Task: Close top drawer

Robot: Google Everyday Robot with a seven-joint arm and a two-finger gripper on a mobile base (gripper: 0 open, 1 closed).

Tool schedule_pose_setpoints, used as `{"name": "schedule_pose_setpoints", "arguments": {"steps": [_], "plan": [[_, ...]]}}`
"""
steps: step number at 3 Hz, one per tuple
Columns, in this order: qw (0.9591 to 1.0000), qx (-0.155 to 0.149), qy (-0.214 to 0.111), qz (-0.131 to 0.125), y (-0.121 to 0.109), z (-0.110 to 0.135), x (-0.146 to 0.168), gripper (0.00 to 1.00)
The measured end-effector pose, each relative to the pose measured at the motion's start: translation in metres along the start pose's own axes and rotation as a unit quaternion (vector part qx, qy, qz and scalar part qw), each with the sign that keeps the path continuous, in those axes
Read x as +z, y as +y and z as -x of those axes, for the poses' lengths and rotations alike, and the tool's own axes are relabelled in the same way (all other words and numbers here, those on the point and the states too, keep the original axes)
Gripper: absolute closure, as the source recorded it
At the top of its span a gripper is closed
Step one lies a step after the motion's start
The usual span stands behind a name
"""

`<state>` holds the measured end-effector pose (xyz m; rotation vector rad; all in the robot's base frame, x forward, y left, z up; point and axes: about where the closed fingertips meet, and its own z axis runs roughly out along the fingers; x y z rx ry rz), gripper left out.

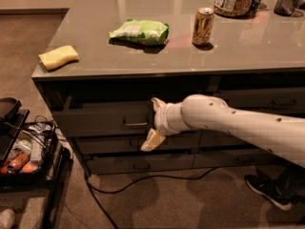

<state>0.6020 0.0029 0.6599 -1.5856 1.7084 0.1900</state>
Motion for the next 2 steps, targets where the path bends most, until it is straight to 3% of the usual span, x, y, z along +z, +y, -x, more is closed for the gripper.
{"name": "schedule_pose_setpoints", "arguments": {"steps": [1,2], "plan": [[0.9987,0.047,0.015,-0.01,0.0338,-0.0143,-0.0121,0.0],[0.9987,0.047,0.015,-0.01,0.0338,-0.0143,-0.0121,0.0]]}}
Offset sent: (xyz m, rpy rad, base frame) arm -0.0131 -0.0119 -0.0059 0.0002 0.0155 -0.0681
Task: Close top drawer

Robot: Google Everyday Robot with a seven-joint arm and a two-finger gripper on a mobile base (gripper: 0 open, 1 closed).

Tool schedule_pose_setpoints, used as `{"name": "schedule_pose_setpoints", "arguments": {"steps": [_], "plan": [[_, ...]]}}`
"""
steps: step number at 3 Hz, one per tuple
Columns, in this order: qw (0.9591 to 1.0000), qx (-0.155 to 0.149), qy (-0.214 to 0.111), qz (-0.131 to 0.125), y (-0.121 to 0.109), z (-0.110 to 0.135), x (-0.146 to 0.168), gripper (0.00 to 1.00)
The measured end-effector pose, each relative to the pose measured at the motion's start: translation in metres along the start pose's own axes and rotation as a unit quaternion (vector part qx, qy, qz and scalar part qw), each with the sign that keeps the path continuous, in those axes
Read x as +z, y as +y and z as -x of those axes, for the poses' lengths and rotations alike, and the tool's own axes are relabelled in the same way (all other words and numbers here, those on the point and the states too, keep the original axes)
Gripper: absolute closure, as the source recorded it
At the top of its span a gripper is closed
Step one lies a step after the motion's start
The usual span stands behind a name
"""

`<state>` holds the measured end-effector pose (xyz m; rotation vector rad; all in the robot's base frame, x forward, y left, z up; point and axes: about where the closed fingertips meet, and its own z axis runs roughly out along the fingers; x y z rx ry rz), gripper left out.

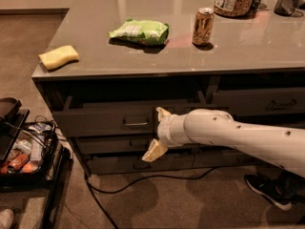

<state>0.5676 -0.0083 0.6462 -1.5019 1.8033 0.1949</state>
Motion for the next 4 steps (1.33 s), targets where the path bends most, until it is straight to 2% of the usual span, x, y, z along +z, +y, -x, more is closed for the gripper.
{"name": "schedule_pose_setpoints", "arguments": {"steps": [1,2,4], "plan": [[1.0,0.0,0.0,0.0,0.0,0.0,0.0,0.18],[1.0,0.0,0.0,0.0,0.0,0.0,0.0,0.49],[1.0,0.0,0.0,0.0,0.0,0.0001,0.0001,0.95]]}}
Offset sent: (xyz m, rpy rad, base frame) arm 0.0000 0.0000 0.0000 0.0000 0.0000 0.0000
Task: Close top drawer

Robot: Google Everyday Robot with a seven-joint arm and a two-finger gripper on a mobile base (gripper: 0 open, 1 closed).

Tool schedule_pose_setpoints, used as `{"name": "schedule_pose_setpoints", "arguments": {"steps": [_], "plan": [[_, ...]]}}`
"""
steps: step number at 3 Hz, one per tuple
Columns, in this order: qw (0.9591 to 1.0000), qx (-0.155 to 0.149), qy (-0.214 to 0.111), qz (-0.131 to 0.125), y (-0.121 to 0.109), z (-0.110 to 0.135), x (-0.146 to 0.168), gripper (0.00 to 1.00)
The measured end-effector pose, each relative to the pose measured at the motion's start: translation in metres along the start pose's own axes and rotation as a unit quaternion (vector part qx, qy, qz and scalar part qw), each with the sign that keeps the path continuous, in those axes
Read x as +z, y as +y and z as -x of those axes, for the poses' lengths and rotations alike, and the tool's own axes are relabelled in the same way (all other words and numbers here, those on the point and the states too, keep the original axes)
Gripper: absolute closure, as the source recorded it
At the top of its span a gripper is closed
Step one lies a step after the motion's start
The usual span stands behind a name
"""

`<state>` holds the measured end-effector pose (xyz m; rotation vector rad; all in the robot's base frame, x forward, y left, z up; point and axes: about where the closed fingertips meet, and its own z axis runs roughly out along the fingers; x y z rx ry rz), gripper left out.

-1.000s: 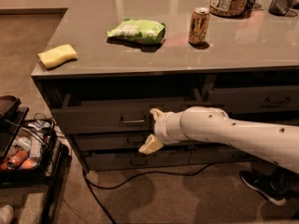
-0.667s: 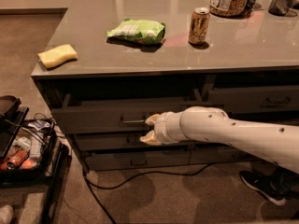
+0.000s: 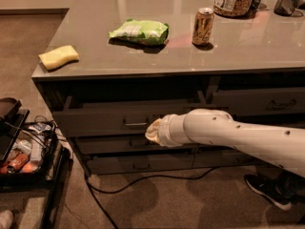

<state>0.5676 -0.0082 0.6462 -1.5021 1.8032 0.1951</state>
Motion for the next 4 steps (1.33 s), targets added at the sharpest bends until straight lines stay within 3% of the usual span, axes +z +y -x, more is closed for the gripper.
{"name": "schedule_pose_setpoints", "arguments": {"steps": [1,3,4], "plan": [[1.0,-0.004,-0.008,0.002,-0.005,0.002,0.003,1.0],[0.9994,-0.029,-0.017,0.004,-0.065,0.02,0.033,1.0],[0.9994,-0.029,-0.017,0.004,-0.065,0.02,0.032,1.0]]}}
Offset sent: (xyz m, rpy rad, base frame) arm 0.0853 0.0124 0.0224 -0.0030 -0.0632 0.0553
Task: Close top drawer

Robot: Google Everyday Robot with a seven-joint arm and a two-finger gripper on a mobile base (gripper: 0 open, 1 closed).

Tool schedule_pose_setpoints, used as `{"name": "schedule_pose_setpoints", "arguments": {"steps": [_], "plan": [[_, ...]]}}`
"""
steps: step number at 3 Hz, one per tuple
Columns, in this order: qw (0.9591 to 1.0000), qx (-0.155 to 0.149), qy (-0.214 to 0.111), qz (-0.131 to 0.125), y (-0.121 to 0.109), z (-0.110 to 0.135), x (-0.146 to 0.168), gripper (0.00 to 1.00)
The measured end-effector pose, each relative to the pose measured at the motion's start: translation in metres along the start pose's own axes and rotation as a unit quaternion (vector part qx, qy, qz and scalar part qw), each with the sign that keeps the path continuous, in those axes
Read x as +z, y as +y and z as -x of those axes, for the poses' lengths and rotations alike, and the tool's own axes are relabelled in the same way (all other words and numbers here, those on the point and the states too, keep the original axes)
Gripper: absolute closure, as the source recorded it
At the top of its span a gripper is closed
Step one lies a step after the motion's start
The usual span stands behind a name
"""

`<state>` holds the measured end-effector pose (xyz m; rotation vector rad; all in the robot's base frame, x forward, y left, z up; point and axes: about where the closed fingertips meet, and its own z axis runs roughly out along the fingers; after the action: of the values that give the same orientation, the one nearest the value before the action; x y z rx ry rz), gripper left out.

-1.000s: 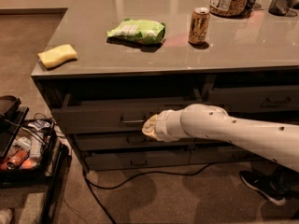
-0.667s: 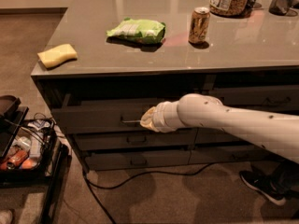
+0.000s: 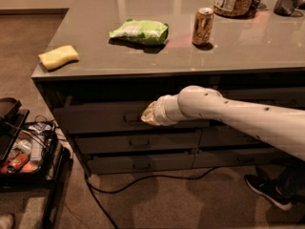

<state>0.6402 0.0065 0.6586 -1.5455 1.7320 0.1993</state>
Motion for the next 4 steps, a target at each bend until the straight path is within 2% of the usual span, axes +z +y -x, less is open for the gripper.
{"name": "schedule_pose_setpoints", "arguments": {"steps": [2,4], "plan": [[0.9997,-0.002,0.007,-0.021,-0.015,0.007,0.009,1.0],[0.9991,-0.007,-0.007,-0.042,-0.041,0.021,0.022,1.0]]}}
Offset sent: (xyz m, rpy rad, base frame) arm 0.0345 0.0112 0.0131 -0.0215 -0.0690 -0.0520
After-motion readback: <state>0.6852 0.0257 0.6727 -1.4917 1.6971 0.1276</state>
